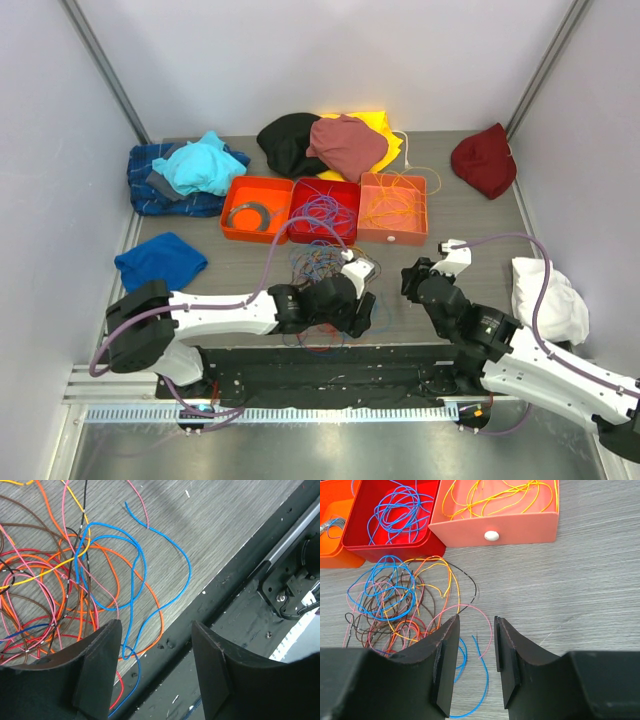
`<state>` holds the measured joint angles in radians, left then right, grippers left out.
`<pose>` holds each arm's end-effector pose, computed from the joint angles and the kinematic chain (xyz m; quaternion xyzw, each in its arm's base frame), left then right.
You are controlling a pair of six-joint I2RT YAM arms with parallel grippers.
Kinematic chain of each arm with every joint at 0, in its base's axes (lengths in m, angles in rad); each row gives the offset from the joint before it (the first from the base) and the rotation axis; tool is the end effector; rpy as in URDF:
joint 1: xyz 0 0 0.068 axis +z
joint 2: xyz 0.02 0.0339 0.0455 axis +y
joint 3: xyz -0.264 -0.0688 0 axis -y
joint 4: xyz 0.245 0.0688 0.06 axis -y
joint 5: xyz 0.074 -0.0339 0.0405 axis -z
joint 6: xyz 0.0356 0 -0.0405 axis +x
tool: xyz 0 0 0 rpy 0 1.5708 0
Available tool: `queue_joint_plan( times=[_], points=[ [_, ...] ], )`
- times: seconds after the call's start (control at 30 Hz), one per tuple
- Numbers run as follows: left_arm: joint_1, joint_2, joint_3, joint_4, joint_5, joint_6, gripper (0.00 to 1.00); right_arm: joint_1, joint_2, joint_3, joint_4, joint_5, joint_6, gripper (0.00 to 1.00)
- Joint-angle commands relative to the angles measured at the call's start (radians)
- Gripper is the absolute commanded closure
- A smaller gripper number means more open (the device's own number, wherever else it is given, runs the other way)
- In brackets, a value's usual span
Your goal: Untangle the cables
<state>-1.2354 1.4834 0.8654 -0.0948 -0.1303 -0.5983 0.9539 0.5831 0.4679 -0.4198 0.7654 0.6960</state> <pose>0.1077 -0.2951 0.2120 0.2585 0.8703 -0.2934 0.2995 0.0986 0.0964 0.2395 0.0797 0.8231 0.1171 0.5500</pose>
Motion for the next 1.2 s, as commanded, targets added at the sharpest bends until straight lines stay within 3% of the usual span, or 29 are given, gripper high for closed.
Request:
queue_joint_plan(
  times=[0.0, 0.23, 0.4, 0.53, 0.57, 0.63, 0.67, 0.9, 1.03, 1.17],
  points=[
    [-0.009, 0.011, 0.009, 0.006, 0.014, 0.037, 0.36, 0.002, 0.009, 0.035, 0.019, 0.023, 0.033, 0.59],
    [-0.009, 0.084, 0.007, 0.044, -0.006, 0.017, 0.37, 0.003, 0.004, 0.037, 0.016, 0.022, 0.031, 0.59],
    [-0.009, 0.106, 0.009, 0.056, -0.02, 0.017, 0.45, 0.003, 0.009, 0.038, 0.016, 0.022, 0.025, 0.59],
    [-0.012, 0.071, -0.005, 0.053, -0.048, 0.022, 0.65, 0.003, 0.011, 0.038, 0.016, 0.026, 0.028, 0.59],
    [-0.015, 0.049, -0.009, 0.05, -0.058, 0.025, 0.76, 0.003, 0.011, 0.037, 0.019, 0.025, 0.031, 0.59],
    [-0.025, 0.029, -0.011, 0.035, -0.089, 0.026, 0.88, 0.002, 0.011, 0.035, 0.022, 0.026, 0.031, 0.59],
    [-0.03, 0.014, -0.011, 0.026, -0.101, 0.026, 1.0, 0.003, 0.012, 0.034, 0.023, 0.023, 0.034, 0.59],
    [-0.053, -0.201, 0.104, -0.137, -0.228, 0.095, 1.0, 0.003, 0.008, 0.04, 0.026, 0.021, 0.028, 0.59],
    [-0.053, -0.325, 0.3, -0.255, -0.35, 0.242, 1.0, 0.003, 0.0, 0.035, 0.032, 0.014, 0.025, 0.6],
    [-0.052, -0.328, 0.473, -0.376, -0.475, 0.356, 1.0, 0.003, -0.005, 0.029, 0.044, 0.006, 0.03, 0.6]
  ],
)
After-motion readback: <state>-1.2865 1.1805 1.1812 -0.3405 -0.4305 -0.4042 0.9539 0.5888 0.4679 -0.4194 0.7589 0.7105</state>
